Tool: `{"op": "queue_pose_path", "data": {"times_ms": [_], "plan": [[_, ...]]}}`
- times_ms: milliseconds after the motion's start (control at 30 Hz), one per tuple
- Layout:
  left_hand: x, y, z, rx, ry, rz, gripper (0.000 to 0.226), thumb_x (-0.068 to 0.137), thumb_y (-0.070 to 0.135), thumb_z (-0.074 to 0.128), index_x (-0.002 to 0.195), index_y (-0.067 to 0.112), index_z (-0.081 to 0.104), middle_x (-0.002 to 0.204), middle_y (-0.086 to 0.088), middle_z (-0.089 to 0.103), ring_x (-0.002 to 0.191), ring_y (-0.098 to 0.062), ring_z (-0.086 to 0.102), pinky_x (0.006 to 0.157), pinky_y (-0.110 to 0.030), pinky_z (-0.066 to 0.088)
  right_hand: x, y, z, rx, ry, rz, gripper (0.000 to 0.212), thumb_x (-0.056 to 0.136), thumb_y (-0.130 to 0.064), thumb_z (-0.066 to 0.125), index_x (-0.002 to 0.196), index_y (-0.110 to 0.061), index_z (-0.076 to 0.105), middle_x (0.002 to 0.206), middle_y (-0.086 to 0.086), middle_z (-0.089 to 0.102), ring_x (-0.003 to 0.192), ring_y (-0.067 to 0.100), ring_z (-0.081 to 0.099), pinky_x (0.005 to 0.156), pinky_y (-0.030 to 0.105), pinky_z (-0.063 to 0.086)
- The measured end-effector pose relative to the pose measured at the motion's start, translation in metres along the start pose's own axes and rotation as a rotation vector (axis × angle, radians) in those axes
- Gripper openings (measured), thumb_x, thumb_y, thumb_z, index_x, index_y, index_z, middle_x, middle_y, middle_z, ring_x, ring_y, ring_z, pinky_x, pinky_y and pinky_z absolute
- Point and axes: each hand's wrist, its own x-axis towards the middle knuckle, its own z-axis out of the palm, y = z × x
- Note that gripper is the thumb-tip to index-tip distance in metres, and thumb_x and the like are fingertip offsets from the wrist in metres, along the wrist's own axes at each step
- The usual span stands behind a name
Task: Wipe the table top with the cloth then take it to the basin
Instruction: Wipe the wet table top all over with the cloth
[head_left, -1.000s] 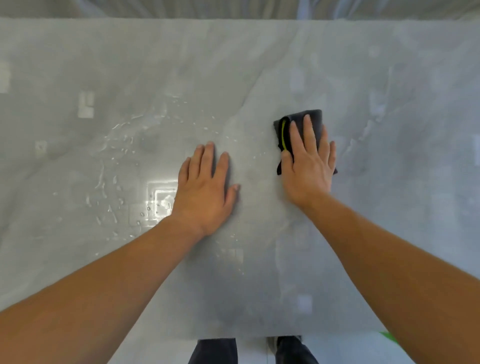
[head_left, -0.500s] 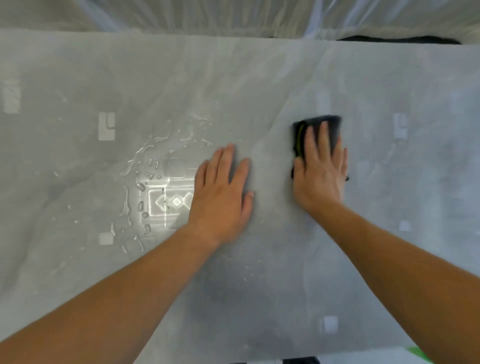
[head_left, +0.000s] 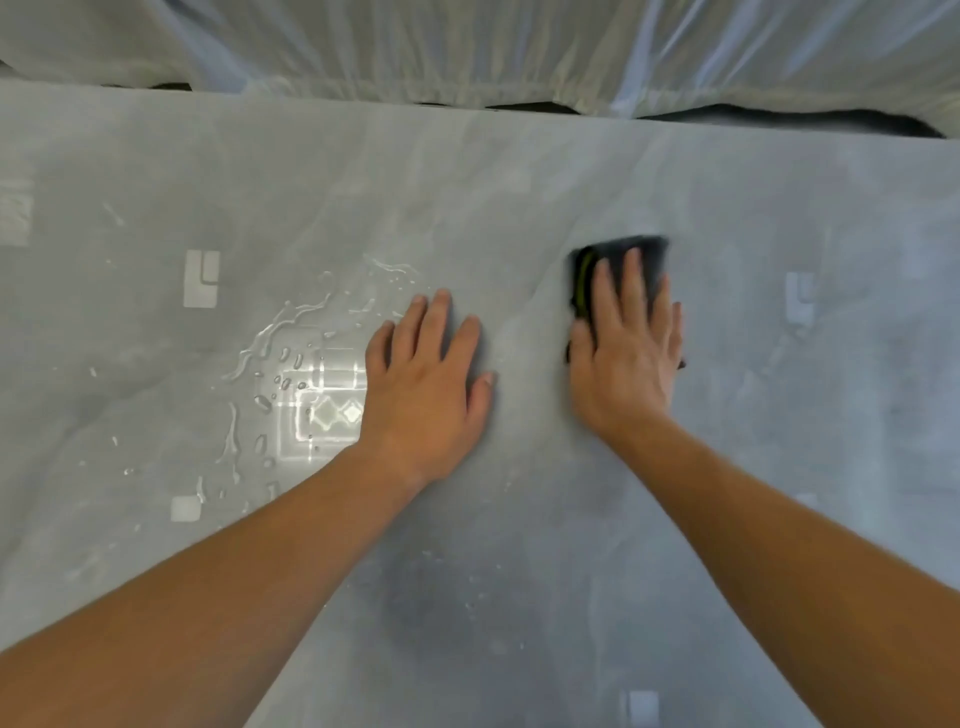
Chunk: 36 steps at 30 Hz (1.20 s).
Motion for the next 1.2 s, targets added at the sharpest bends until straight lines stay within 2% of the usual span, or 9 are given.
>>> {"op": "queue_pose_path", "data": {"times_ms": [100, 167, 233, 400, 467, 600, 800, 1000, 1200], "plan": [[-0.001, 0.006, 0.003, -0.012, 0.002, -0.030, 0.057, 0.099, 0.046, 0.036, 0.149, 0.019, 0.036, 0.165, -0.013, 0.016, 0.153, -0.032, 0.008, 0.121, -0.051, 0.007, -0.046, 0.010, 0.003, -0.070, -0.106, -0.458, 0.059, 0.100, -0.037, 0.037, 0.157, -0.027, 0.027, 0.168, 0.000, 0.013, 0.153, 0.034, 0.008, 0.123, 0.053, 0.008], [-0.001, 0.007, 0.004, -0.011, 0.003, -0.044, 0.057, 0.100, 0.046, 0.033, 0.149, 0.018, 0.035, 0.166, -0.013, 0.014, 0.153, -0.031, 0.006, 0.122, -0.051, 0.006, -0.034, 0.029, -0.005, -0.075, -0.151, -0.598, 0.056, 0.101, -0.036, 0.037, 0.156, -0.028, 0.030, 0.167, -0.002, 0.015, 0.153, 0.032, 0.010, 0.123, 0.052, 0.009], [-0.001, 0.009, 0.003, -0.014, 0.018, -0.054, 0.058, 0.098, 0.047, 0.033, 0.148, 0.018, 0.039, 0.165, -0.013, 0.017, 0.153, -0.032, 0.009, 0.122, -0.051, 0.007, 0.006, 0.039, -0.014, -0.070, -0.127, -0.512, 0.056, 0.099, -0.035, 0.040, 0.154, -0.028, 0.035, 0.165, -0.001, 0.021, 0.152, 0.033, 0.017, 0.122, 0.054, 0.014], [-0.001, 0.010, 0.006, -0.033, 0.062, -0.056, 0.055, 0.098, 0.044, 0.039, 0.145, 0.016, 0.044, 0.163, -0.014, 0.024, 0.152, -0.033, 0.015, 0.121, -0.051, 0.009, 0.114, 0.007, -0.020, 0.066, 0.012, 0.097, 0.058, 0.103, -0.040, 0.026, 0.159, -0.033, 0.014, 0.168, -0.005, 0.000, 0.153, 0.033, 0.000, 0.124, 0.050, 0.000], [-0.002, 0.011, 0.008, -0.041, 0.069, -0.067, 0.055, 0.098, 0.044, 0.039, 0.145, 0.015, 0.044, 0.163, -0.014, 0.023, 0.152, -0.032, 0.014, 0.122, -0.051, 0.009, 0.102, -0.017, -0.010, 0.022, 0.001, -0.010, 0.059, 0.102, -0.040, 0.027, 0.159, -0.029, 0.014, 0.169, -0.002, 0.001, 0.153, 0.035, -0.001, 0.123, 0.051, -0.001], [-0.002, 0.013, 0.010, -0.049, 0.087, -0.079, 0.055, 0.099, 0.044, 0.036, 0.145, 0.016, 0.044, 0.164, -0.012, 0.022, 0.153, -0.030, 0.013, 0.123, -0.051, 0.008, 0.071, -0.013, -0.011, -0.085, -0.121, -0.507, 0.057, 0.103, -0.039, 0.031, 0.158, -0.029, 0.021, 0.168, -0.003, 0.010, 0.154, 0.032, 0.003, 0.124, 0.050, 0.001], [-0.002, 0.012, 0.012, -0.085, 0.107, -0.079, 0.053, 0.099, 0.042, 0.040, 0.145, 0.016, 0.046, 0.164, -0.012, 0.022, 0.153, -0.030, 0.013, 0.123, -0.050, 0.008, 0.149, -0.042, -0.011, 0.010, 0.014, -0.067, 0.058, 0.104, -0.035, 0.028, 0.160, -0.029, 0.012, 0.169, -0.003, 0.002, 0.153, 0.034, -0.002, 0.123, 0.051, 0.000], [-0.002, 0.013, 0.013, -0.083, 0.101, -0.090, 0.055, 0.100, 0.045, 0.038, 0.147, 0.016, 0.043, 0.165, -0.011, 0.019, 0.154, -0.028, 0.008, 0.123, -0.050, 0.004, 0.117, -0.032, -0.012, -0.145, -0.144, -0.650, 0.057, 0.104, -0.038, 0.027, 0.159, -0.029, 0.018, 0.168, -0.001, 0.009, 0.153, 0.034, 0.004, 0.124, 0.051, 0.003], [-0.001, 0.014, 0.019, -0.095, 0.127, -0.089, 0.055, 0.099, 0.042, 0.040, 0.146, 0.015, 0.042, 0.165, -0.013, 0.020, 0.154, -0.030, 0.009, 0.123, -0.052, 0.005, 0.163, -0.072, -0.008, -0.021, -0.051, -0.170, 0.058, 0.104, -0.036, 0.026, 0.160, -0.030, 0.011, 0.169, -0.003, 0.001, 0.153, 0.035, -0.003, 0.123, 0.051, 0.000]]}}
